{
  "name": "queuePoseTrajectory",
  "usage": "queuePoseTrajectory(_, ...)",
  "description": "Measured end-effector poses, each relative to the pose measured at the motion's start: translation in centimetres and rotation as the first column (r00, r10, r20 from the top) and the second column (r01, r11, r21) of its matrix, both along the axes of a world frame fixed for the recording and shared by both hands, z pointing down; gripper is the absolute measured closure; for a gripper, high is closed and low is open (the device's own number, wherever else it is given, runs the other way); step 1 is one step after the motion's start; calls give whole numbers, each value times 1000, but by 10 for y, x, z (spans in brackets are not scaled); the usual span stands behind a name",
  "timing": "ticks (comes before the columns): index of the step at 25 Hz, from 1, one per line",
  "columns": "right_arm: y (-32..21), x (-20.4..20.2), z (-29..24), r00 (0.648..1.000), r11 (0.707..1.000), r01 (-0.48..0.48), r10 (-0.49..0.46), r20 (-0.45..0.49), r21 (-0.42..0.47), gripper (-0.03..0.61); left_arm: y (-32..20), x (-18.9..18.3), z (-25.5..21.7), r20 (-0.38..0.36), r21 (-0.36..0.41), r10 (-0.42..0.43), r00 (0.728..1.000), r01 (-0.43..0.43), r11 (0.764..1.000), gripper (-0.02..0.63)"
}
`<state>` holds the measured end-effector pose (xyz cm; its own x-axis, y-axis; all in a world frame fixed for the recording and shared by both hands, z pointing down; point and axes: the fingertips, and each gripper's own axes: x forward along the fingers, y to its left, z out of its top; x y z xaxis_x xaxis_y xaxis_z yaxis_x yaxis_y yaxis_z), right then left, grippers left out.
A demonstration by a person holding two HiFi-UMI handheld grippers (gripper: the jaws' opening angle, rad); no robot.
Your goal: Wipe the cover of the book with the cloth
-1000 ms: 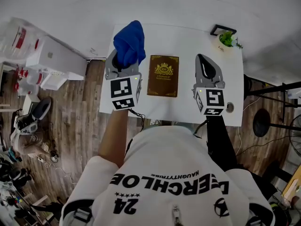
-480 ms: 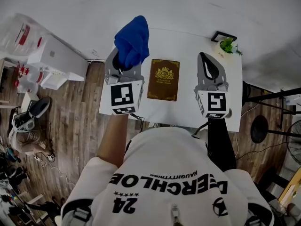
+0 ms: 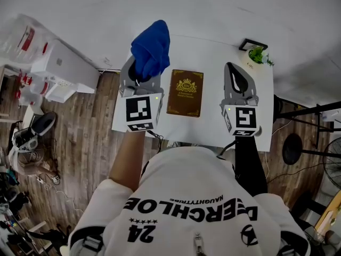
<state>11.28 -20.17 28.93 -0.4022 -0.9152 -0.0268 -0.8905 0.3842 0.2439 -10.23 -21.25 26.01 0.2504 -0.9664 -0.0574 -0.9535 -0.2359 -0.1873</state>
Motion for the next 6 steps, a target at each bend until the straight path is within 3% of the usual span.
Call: queuePoseTrajectory(6,5,-3,0,1000,1000,-6,6,4,-1,575,6,-3,-2,-2,6,-1,1000,1,1000,433)
